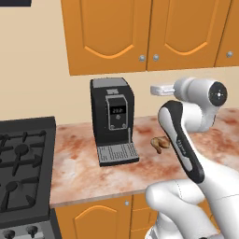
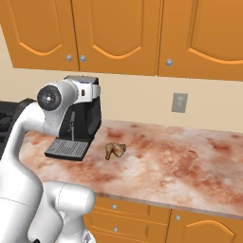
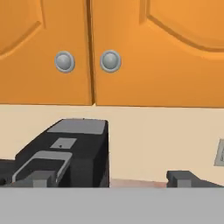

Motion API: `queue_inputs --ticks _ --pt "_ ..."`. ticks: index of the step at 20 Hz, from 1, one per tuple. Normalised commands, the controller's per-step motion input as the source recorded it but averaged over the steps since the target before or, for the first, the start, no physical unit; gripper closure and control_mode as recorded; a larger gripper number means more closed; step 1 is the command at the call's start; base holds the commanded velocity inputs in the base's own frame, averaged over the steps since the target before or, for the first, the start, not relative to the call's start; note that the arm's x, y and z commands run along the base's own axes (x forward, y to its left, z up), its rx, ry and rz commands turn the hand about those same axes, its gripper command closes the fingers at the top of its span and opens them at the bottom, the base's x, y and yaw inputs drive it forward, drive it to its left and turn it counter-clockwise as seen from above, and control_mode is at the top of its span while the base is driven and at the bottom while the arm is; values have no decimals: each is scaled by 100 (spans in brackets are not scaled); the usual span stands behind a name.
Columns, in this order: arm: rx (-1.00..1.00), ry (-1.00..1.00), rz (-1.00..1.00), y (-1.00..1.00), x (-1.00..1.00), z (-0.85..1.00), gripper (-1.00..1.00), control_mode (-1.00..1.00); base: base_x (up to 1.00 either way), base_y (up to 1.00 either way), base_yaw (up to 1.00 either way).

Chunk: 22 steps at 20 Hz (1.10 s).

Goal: Retrieve the tupperware from the cabinet, then place the raw meat into the tupperware to avoid contamination.

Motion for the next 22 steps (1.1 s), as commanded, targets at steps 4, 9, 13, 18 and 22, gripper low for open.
queue_inputs --ticks 4,9,13,18,22 --pt "1 -24 0 0 0 16 -100 -100 0 0 0" --pt "0 -19 0 0 0 19 -100 -100 0 0 0" --pt "0 -14 0 0 0 27 -100 -100 0 0 0" --pt "0 -12 0 0 0 28 -100 -100 0 0 0" --pt "0 -7 0 0 0 21 -100 -100 0 0 0"
